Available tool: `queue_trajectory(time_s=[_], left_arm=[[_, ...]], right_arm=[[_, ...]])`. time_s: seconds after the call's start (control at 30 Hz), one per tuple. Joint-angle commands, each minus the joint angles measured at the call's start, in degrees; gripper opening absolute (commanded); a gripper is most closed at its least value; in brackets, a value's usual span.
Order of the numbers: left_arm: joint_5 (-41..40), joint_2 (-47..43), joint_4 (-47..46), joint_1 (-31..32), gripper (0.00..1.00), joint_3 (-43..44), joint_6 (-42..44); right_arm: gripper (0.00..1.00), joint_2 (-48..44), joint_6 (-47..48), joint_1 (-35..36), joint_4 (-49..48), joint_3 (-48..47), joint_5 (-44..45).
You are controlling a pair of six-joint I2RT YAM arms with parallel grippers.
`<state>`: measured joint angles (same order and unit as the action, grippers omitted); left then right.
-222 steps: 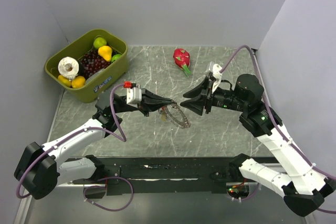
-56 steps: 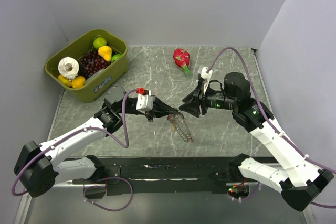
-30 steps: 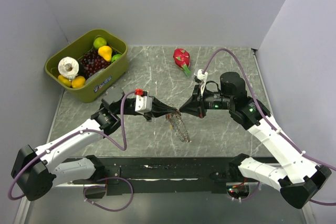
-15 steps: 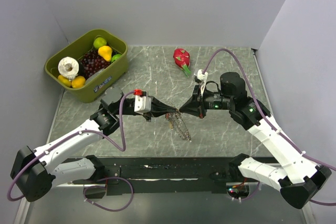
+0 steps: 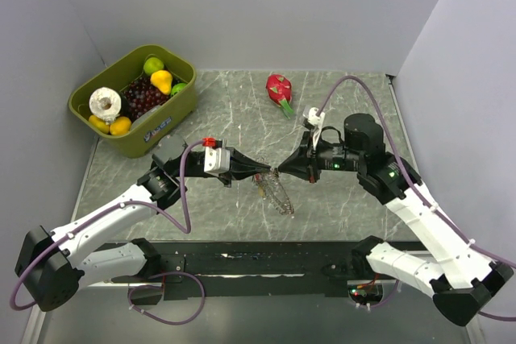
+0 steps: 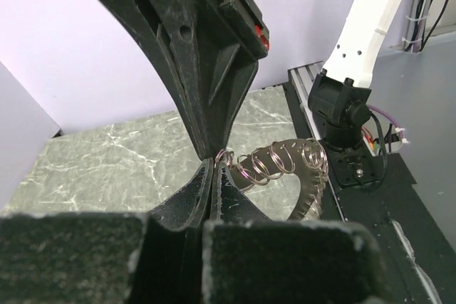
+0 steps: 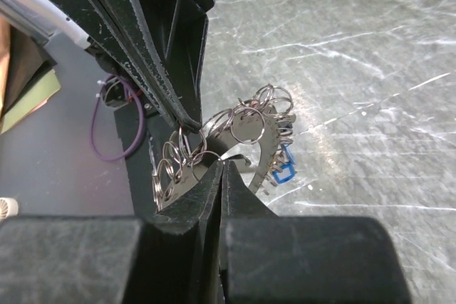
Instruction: Put the keys on the keyring
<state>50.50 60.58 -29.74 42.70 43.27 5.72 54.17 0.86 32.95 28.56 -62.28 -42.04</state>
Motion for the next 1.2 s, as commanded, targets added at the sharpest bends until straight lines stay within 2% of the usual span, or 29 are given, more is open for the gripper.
queue_trajectory(time_s=[0.0,0.07,0.1,0.17,0.2,0.3,0.5,0.7,1.17], left_arm=[[-0.66,-2.3,-5.51,0.11,0.01,-0.11,-0.62],[-1.1,-2.39,-4.37,0.02,0.01,-0.2,0.0],[-1.28,-2.57,-4.02,0.02,0.01,-0.29,0.17],[-1.46,-2.66,-3.14,0.11,0.01,-0.55,0.61],[-1.81,-2.83,-2.96,0.11,0.01,-0.72,0.61],[-2.51,-3.18,-2.35,0.02,0.01,-1.34,1.05],[-3.39,-3.62,-1.9,0.02,0.01,-2.05,1.58],[-3.04,-3.1,-2.61,-0.33,0.01,-2.13,1.32],[-4.44,0.23,-1.73,-1.39,0.01,-0.55,1.84]], right_arm=[[0.18,-3.1,-0.42,-0.25,-1.57,0.23,4.49],[0.25,-3.98,-0.69,-0.25,-2.8,0.58,6.17],[0.34,-5.2,-0.77,-0.17,-3.15,0.76,7.92],[0.44,-6.44,-0.69,-0.25,-4.9,1.81,9.86],[0.56,-7.84,-0.69,-0.34,-5.7,2.16,12.31],[0.75,-11.18,-3.32,-0.25,-9.83,4.97,16.36],[0.94,-16.02,-2.71,-0.34,-13.61,8.67,19.98],[1.0,-16.64,-2.18,-0.25,-13.7,9.11,20.6],[1.0,-17.26,-1.65,-0.25,-15.11,10.78,20.95]])
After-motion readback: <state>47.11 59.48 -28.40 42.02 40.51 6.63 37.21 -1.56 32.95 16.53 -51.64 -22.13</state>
